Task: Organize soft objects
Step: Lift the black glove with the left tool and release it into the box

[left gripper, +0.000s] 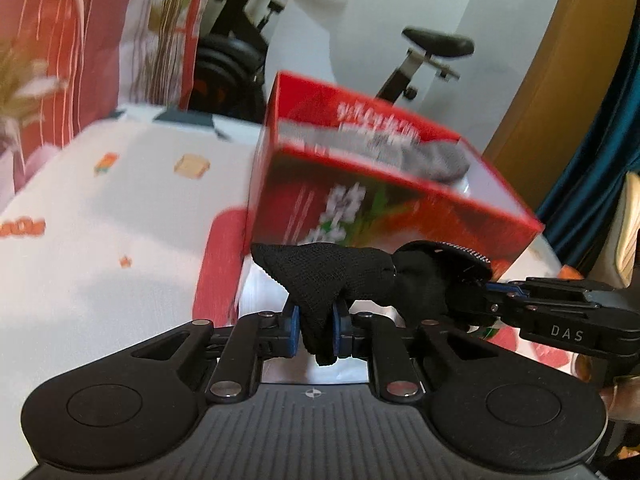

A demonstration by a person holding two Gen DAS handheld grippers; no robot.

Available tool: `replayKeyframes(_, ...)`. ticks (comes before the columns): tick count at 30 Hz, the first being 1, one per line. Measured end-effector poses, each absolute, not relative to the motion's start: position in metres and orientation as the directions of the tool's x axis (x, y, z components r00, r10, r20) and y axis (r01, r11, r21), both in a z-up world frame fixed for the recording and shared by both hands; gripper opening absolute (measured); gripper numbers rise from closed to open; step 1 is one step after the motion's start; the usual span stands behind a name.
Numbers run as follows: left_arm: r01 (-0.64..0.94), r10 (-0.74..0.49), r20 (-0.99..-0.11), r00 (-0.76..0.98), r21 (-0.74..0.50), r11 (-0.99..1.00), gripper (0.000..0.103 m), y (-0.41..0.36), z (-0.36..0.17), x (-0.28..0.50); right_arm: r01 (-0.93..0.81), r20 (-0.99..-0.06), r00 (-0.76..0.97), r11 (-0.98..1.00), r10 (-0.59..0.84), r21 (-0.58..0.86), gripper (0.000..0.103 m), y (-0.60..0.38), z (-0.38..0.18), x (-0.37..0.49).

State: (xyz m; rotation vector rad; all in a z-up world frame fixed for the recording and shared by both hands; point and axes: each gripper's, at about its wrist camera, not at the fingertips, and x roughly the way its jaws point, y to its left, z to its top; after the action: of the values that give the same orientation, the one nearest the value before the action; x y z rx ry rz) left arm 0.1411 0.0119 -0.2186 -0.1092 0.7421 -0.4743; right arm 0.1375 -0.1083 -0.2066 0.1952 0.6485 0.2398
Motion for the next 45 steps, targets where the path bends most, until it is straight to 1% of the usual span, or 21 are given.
replayKeyframes(2, 0.386, -0.465, -0.599, 0.652, -0.265, 0.883, 0.016, 0.014, -0.207, 0.139, -0.173, -0.545, 0.789, 0.953, 0.285, 0.248, 0.011, -0.108, -0.195, 0.137)
replayKeyframes(11, 0.462, -0.498, -0.482, 0.721, -0.202, 0.864, 0.017, 0.009, -0.15, 0.147, -0.21, -0.447, 0.847, 0.954, 0.286, 0.213, 0.011, -0.115, -0.143, 0.147)
replayKeyframes(17, 0.508, -0.523, -0.442, 0.729, -0.164, 0.846, 0.017, -0.004, -0.13, 0.167, -0.185, -0.426, 0.875, 0.973, 0.229, 0.141, 0.011, -0.129, -0.12, 0.172)
replayKeyframes(19, 0.514, -0.533, -0.449, 0.717, -0.177, 0.839, 0.017, -0.008, -0.129, 0.18, -0.169, -0.441, 0.873, 0.978, 0.208, 0.126, 0.011, -0.135, -0.119, 0.186)
replayKeyframes(22, 0.51, -0.551, -0.482, 0.681, -0.227, 0.829, 0.017, -0.018, -0.134, 0.205, -0.144, -0.48, 0.858, 0.983, 0.182, 0.116, 0.011, -0.142, -0.125, 0.208)
replayKeyframes(29, 0.5, -0.526, -0.585, 0.618, -0.224, 0.836, 0.017, -0.039, -0.154, 0.24, -0.111, -0.59, 0.791, 0.986, 0.164, 0.124, 0.011, -0.146, -0.153, 0.238)
replayKeyframes(31, 0.494, -0.524, -0.602, 0.603, -0.234, 0.837, 0.017, -0.041, -0.161, 0.243, -0.102, -0.614, 0.773, 0.987, 0.159, 0.128, 0.011, -0.147, -0.161, 0.242)
replayKeyframes(37, 0.489, -0.502, -0.618, 0.605, -0.21, 0.847, 0.018, -0.038, -0.167, 0.245, -0.089, -0.637, 0.752, 0.983, 0.172, 0.161, 0.013, -0.148, -0.171, 0.243)
replayKeyframes(41, 0.487, -0.485, -0.619, 0.617, -0.184, 0.854, 0.019, -0.037, -0.166, 0.244, -0.075, -0.64, 0.751, 0.984, 0.162, 0.162, 0.02, -0.149, -0.174, 0.241)
replayKeyframes(45, 0.474, -0.467, -0.618, 0.632, -0.168, 0.864, 0.023, -0.032, -0.166, 0.24, -0.062, -0.626, 0.767, 0.987, 0.144, 0.151, 0.021, -0.149, -0.172, 0.234)
